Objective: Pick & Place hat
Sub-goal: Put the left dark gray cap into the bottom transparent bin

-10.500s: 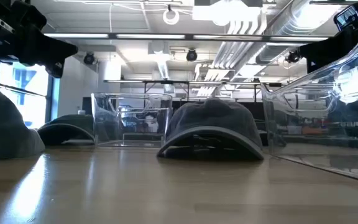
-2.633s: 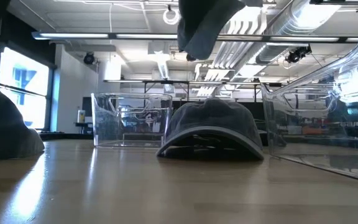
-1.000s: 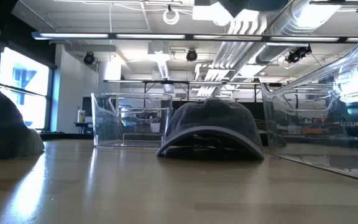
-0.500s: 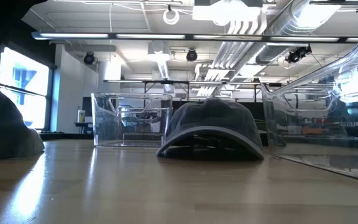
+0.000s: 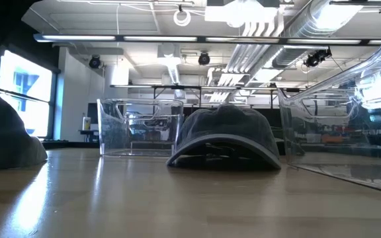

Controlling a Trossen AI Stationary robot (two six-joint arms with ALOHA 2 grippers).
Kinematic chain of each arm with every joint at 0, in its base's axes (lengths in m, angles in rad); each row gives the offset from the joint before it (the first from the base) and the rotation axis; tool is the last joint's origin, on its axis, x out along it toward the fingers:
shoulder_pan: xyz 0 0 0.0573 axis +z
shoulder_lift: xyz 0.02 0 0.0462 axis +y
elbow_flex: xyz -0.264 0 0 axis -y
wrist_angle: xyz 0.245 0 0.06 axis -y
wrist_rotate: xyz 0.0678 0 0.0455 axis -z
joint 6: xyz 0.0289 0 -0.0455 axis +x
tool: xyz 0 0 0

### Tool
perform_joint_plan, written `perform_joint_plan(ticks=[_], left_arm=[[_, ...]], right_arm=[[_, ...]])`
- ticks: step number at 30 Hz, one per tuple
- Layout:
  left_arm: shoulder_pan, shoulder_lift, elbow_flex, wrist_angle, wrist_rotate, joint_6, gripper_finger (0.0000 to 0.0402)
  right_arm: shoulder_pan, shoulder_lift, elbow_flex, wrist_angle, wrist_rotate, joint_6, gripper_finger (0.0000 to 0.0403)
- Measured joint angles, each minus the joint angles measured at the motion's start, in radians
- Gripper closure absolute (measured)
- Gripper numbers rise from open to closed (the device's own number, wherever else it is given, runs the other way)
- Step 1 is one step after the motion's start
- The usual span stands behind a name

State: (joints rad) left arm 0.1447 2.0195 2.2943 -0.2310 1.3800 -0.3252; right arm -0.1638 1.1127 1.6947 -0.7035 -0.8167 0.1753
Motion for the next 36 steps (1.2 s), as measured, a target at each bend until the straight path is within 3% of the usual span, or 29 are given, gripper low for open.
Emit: perform_joint_plan(ticks=[9, 24, 32, 36], left_arm=[[0.012, -0.014, -0.001, 0.003, -0.226, 0.067, 0.0087], [0.030, -0.031, 0.000, 0.248, -0.213, -0.055, 0.0087], [0.034, -0.010, 0.002, 0.238, -0.395, -0.004, 0.0087], [0.033, 0.000, -0.003, 0.202, -0.431, 0.038, 0.0087]], right_arm=[[0.001, 0.025, -0.010, -0.025, 0.027, -0.026, 0.0400], [0.001, 0.033, -0.011, -0.112, 0.068, -0.053, 0.0397], [0.001, 0.033, -0.011, -0.129, 0.079, -0.074, 0.0396], [0.001, 0.033, -0.011, -0.142, 0.081, -0.074, 0.0400]])
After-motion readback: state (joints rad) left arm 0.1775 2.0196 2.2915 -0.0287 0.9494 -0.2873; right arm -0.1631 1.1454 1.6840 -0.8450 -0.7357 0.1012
